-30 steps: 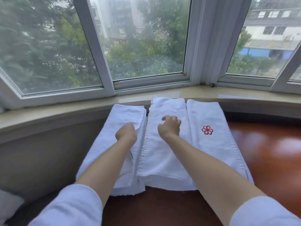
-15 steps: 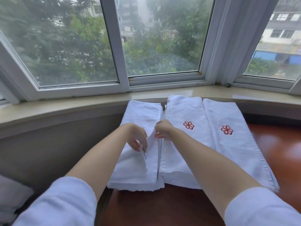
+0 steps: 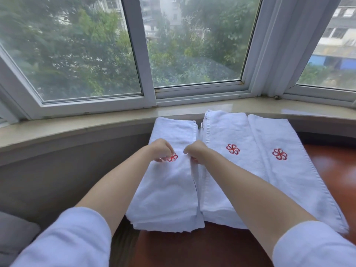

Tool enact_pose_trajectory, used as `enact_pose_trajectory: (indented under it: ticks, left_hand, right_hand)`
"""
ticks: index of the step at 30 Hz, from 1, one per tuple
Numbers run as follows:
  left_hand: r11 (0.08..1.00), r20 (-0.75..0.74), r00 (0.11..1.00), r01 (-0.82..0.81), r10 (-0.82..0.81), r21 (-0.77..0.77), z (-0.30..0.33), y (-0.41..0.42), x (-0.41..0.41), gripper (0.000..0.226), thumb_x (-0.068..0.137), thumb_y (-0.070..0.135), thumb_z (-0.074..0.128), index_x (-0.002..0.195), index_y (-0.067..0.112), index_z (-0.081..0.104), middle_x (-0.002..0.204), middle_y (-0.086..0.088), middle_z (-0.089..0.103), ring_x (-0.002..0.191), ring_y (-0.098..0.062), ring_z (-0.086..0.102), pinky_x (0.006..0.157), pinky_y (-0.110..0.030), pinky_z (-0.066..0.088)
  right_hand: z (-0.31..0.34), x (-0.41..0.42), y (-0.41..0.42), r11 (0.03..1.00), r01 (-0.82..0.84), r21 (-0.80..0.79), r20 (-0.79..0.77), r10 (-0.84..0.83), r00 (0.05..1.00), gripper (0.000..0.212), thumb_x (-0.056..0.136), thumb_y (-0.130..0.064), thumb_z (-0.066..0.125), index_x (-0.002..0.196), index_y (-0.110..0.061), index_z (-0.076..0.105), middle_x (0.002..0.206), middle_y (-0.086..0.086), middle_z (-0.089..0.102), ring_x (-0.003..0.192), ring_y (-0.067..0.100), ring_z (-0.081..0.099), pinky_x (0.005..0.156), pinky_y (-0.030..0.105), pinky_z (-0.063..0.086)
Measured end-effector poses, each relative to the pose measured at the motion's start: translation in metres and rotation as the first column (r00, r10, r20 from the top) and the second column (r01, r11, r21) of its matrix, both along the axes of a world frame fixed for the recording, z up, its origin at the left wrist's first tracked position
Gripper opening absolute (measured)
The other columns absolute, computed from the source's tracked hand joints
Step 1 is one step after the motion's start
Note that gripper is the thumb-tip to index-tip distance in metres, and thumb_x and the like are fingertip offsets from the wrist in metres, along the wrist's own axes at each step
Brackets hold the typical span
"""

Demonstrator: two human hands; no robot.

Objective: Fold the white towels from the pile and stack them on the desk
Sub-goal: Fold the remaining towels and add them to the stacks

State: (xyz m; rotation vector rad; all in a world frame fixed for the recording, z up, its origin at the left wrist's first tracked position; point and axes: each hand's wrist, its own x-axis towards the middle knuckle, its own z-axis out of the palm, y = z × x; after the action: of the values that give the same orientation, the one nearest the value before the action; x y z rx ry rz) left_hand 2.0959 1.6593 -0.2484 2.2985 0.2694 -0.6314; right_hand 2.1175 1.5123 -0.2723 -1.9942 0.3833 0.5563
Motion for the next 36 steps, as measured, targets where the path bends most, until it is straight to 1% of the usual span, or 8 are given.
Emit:
enact_pose_trajectory:
  ticks: [5, 9, 12, 14, 18, 24, 30, 36]
  left_hand:
    - [0.936, 0.147, 0.986, -0.124, 0.079, 0.329, -0.023, 0.030, 0.028, 0.047, 0.088, 0.016, 0.056, 0.134, 0.017, 0.046, 0.135, -0.011, 0.043, 0.124, -0.030, 0.043, 0.097, -0.037, 0.045]
    - [0.948, 0.155, 0.953, -0.283, 0.261, 0.148, -0.036, 0.043, 0.055, 0.045, 0.088, 0.021, 0.059, 0.127, 0.008, 0.042, 0.124, -0.009, 0.049, 0.103, -0.027, 0.052, 0.079, -0.037, 0.049]
    - [0.919, 0.190, 0.900, -0.376, 0.393, -0.117, -0.042, 0.046, 0.073, 0.011, 0.084, 0.015, 0.060, 0.081, 0.009, 0.051, 0.080, -0.004, 0.051, 0.069, -0.021, 0.048, 0.059, -0.028, 0.038]
    - [0.893, 0.261, 0.863, -0.373, 0.433, -0.250, -0.046, 0.046, 0.085, 0.025, 0.085, 0.010, 0.056, 0.063, 0.013, 0.044, 0.065, 0.000, 0.042, 0.062, -0.019, 0.040, 0.055, -0.027, 0.031]
    - [0.902, 0.168, 0.904, -0.346, 0.394, -0.257, -0.053, 0.051, 0.085, 0.025, 0.086, 0.014, 0.059, 0.107, 0.000, 0.060, 0.103, -0.012, 0.063, 0.093, -0.028, 0.062, 0.085, -0.038, 0.053]
    - [0.903, 0.036, 0.917, -0.383, 0.397, -0.195, -0.048, 0.059, 0.051, 0.049, 0.076, 0.024, 0.077, 0.114, 0.002, 0.055, 0.111, -0.010, 0.062, 0.095, -0.027, 0.064, 0.078, -0.038, 0.055]
    - [0.928, 0.020, 0.933, -0.355, 0.359, -0.111, -0.047, 0.057, 0.008, 0.056, 0.075, 0.031, 0.076, 0.120, 0.004, 0.056, 0.116, -0.010, 0.063, 0.100, -0.028, 0.064, 0.090, -0.042, 0.053]
    - [0.918, 0.047, 0.928, -0.371, 0.368, 0.138, -0.032, 0.043, -0.047, 0.067, 0.081, 0.041, 0.072, 0.130, 0.005, 0.045, 0.127, -0.011, 0.055, 0.110, -0.029, 0.057, 0.083, -0.036, 0.048]
  right_hand:
    - [-0.010, 0.026, 0.004, 1.000, 0.018, 0.000, 0.137, -0.018, 0.990, 0.063, 0.086, -0.016, 0.057, 0.142, -0.015, 0.028, 0.111, 0.005, 0.054, 0.101, 0.025, 0.057, 0.077, 0.027, 0.043]
    - [-0.021, 0.046, 0.013, 1.000, 0.016, 0.013, 0.138, -0.018, 0.990, 0.065, 0.088, -0.013, 0.051, 0.147, -0.022, 0.027, 0.132, 0.009, 0.051, 0.114, 0.026, 0.054, 0.085, 0.028, 0.042]
    - [-0.025, 0.061, 0.016, 0.999, 0.014, -0.045, 0.290, 0.000, 0.957, 0.055, 0.088, 0.001, 0.042, 0.140, -0.016, 0.044, 0.139, 0.008, 0.049, 0.126, 0.024, 0.048, 0.093, 0.019, 0.035]
    - [-0.023, 0.071, 0.016, 0.997, 0.056, -0.052, 0.439, -0.028, 0.898, 0.057, 0.084, 0.008, 0.038, 0.136, -0.012, 0.050, 0.139, 0.010, 0.046, 0.130, 0.022, 0.042, 0.097, 0.012, 0.025]
    - [-0.028, 0.075, 0.016, 0.966, -0.044, -0.256, 0.254, 0.111, 0.961, 0.057, 0.088, -0.006, 0.043, 0.143, -0.022, 0.039, 0.149, 0.012, 0.024, 0.136, 0.028, 0.032, 0.111, 0.027, 0.026]
    - [-0.027, 0.036, 0.017, 0.901, -0.057, -0.431, 0.197, 0.155, 0.968, 0.055, 0.087, -0.021, 0.053, 0.140, -0.021, 0.037, 0.137, 0.014, 0.033, 0.128, 0.033, 0.039, 0.105, 0.034, 0.037]
    - [-0.014, -0.029, 0.022, 0.961, 0.038, -0.273, 0.169, 0.009, 0.986, 0.060, 0.086, -0.016, 0.056, 0.141, -0.018, 0.032, 0.136, 0.016, 0.032, 0.120, 0.033, 0.048, 0.093, 0.031, 0.044]
    - [-0.004, -0.090, 0.017, 0.954, -0.112, -0.279, 0.181, 0.167, 0.969, 0.057, 0.085, -0.013, 0.057, 0.137, -0.013, 0.032, 0.129, 0.017, 0.047, 0.117, 0.032, 0.053, 0.089, 0.032, 0.046]
